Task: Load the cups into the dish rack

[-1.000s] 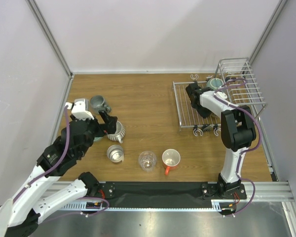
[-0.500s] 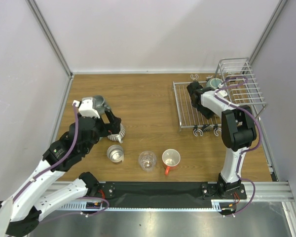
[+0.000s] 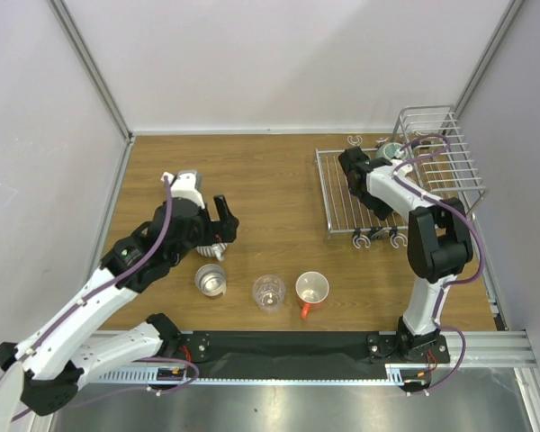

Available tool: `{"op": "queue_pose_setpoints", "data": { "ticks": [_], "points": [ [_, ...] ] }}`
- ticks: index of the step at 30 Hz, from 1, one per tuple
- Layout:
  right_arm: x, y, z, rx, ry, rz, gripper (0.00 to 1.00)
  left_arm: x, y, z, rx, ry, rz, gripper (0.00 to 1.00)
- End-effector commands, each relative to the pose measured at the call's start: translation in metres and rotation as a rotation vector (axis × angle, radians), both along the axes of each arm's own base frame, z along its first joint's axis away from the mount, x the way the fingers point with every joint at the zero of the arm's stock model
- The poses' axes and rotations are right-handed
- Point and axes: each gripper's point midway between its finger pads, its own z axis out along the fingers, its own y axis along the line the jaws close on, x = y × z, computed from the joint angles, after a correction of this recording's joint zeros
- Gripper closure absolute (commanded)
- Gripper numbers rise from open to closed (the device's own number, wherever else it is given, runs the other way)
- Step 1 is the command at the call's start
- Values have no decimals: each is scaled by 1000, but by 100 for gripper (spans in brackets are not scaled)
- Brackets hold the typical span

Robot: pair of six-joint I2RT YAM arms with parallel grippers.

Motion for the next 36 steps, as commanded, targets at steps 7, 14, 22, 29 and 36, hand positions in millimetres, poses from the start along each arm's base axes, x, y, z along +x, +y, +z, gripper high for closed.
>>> {"op": "queue_pose_setpoints", "data": {
  "ticks": [7,14,22,29,36],
  "points": [
    [-29,19,52,57,-25,77,2,-22,-62,-11,-87,236,-209,16],
    [-66,51,98,188,-49,325,4,-46,-113,-42,-15,422,-362,25],
    [-113,90,151,443,-97,703,5,-68,-166,-75,202,580,-514,22],
    [-157,62,183,447,-180,705,5,-75,-192,-81,286,582,-562,25],
    [-181,54,186,474,-208,716,5,-82,-195,-106,357,608,-642,37]
  ]
}}
